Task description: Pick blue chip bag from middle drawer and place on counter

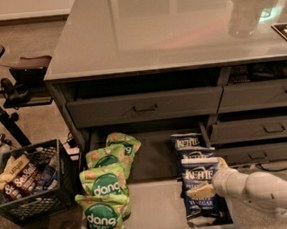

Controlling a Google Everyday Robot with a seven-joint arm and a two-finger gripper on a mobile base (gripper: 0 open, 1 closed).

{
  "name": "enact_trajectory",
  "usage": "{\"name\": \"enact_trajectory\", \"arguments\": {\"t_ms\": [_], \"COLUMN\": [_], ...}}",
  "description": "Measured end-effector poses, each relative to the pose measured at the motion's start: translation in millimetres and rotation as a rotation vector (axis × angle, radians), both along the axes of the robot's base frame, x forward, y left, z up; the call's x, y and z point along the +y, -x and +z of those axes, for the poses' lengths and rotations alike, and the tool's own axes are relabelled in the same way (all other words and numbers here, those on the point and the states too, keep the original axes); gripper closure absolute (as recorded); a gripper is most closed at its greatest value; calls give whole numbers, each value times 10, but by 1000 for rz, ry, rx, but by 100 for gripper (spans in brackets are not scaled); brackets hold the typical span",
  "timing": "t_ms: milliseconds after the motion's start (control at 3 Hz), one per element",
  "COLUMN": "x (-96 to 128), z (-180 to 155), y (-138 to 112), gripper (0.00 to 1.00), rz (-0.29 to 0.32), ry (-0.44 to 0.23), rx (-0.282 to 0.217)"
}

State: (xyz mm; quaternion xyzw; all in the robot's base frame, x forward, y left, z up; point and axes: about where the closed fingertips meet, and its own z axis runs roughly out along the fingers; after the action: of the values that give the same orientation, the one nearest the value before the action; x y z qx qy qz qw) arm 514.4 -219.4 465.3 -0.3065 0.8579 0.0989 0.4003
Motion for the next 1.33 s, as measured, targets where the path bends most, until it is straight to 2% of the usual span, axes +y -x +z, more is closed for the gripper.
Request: {"name": "enact_trajectory", "arguments": {"t_ms": [667, 1000, 1333], "x": [132, 170, 169], "z": [-386, -539, -535], "y": [-164, -209, -225], "gripper": [0, 11, 30], "rz": [9, 0, -3], "ry": [85, 126, 129], "rx": [-42, -45, -49]}}
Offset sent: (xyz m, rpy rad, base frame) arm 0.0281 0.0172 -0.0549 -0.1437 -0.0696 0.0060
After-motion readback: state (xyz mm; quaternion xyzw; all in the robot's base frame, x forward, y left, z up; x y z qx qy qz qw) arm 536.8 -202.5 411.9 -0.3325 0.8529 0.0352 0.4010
